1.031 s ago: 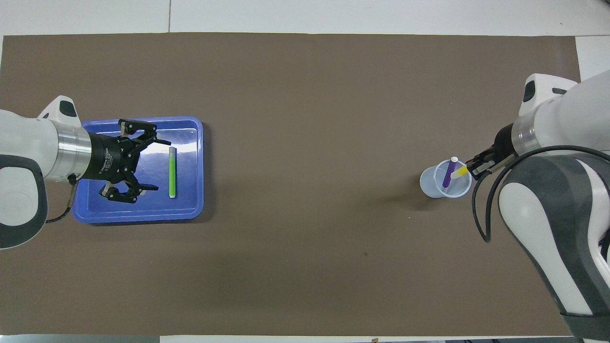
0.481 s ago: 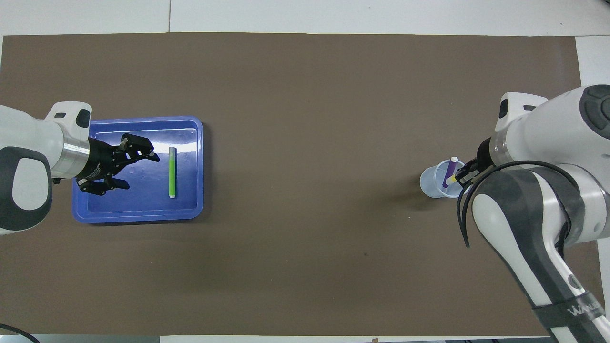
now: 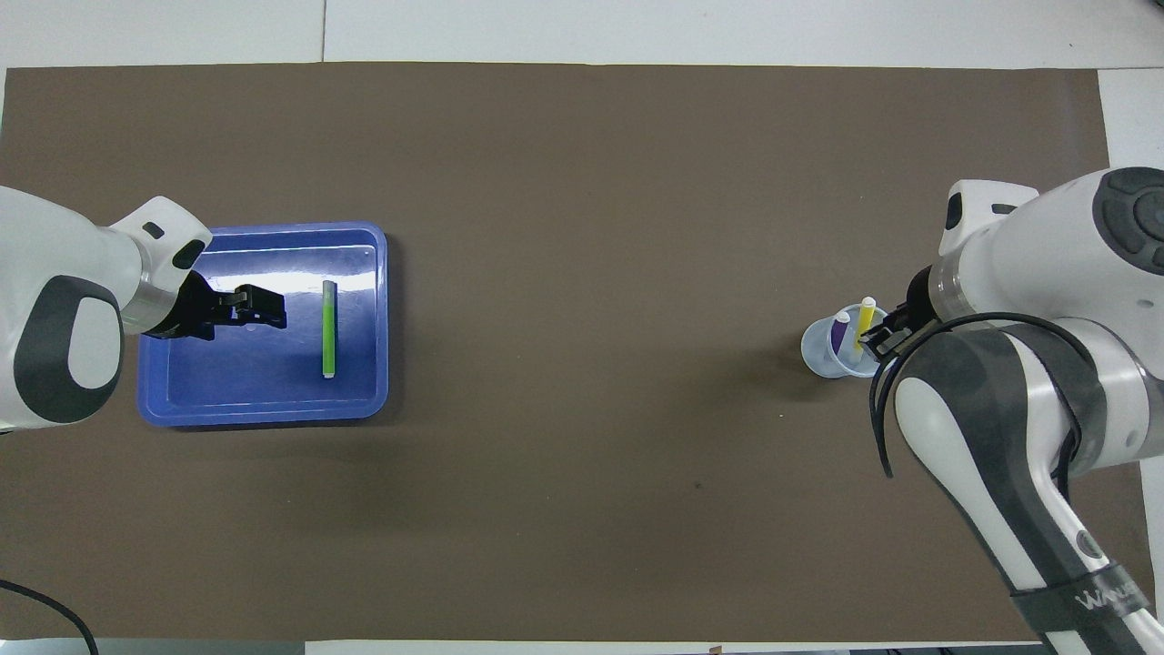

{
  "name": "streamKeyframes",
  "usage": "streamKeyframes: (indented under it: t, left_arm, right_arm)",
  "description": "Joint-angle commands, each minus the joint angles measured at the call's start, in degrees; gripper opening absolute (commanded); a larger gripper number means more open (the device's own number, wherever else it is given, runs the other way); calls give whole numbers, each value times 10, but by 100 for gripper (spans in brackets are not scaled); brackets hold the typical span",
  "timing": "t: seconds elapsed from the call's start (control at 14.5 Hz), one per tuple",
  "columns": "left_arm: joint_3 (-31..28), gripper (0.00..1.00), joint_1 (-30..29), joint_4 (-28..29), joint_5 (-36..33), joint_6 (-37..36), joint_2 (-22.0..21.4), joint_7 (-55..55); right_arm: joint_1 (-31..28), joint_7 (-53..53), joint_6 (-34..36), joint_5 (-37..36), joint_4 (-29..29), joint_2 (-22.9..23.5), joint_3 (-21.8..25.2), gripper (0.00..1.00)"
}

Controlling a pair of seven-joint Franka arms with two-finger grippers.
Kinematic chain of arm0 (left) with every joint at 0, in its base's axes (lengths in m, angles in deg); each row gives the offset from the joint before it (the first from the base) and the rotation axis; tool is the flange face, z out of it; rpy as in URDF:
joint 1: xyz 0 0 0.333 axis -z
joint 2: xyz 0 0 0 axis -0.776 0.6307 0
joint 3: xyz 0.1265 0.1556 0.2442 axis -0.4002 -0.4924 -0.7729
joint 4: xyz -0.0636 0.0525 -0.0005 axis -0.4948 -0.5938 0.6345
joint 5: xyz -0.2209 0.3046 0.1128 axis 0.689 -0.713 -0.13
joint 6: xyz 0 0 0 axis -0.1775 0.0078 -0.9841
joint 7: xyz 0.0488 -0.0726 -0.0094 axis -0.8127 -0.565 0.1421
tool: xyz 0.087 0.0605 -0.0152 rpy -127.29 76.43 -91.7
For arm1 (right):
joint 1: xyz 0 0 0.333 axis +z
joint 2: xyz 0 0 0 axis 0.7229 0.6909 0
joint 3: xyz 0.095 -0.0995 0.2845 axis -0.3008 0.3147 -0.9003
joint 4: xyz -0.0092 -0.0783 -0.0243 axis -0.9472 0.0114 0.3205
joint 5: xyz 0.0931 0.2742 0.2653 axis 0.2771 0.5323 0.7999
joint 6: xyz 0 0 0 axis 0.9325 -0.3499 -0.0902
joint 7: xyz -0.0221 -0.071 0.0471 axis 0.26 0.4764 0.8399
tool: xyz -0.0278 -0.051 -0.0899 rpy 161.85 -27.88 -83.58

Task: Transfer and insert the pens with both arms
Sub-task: 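Insert the yellow pen into the white cup with the right gripper, then grasp the green pen with the left gripper while the right gripper withdraws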

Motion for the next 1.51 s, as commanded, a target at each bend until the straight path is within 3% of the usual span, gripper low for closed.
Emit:
streamKeyframes:
  t: [0.0,0.27,0.55,0.69,1.03,1.1,1.17,1.44]
  left_arm:
    - [4,100,-1,1,-33,31,22,-48]
    - [6,100,16,20,-38,94,60,-48]
    - [8,100,22,17,-33,103,74,-30]
    - [8,100,45,14,-33,117,93,12]
    - [8,98,49,14,-33,122,96,26]
    - [8,90,50,14,-33,123,97,26]
    - [8,75,50,14,-33,123,98,26]
    - [8,2,50,12,-32,116,99,27]
  right_arm:
    - [10,12,33,2,36,-6,-3,57]
    - [29,-16,24,148,65,-6,-3,57]
    - [88,-274,-34,270,56,-6,-4,57]
    - [111,-353,-78,322,39,-7,-4,57]
    - [125,-363,-109,335,16,-7,-3,57]
    - [125,-363,-109,335,16,-7,-4,57]
    - [125,-363,-109,336,16,-7,-4,57]
    - [125,-365,-109,353,17,-8,-3,57]
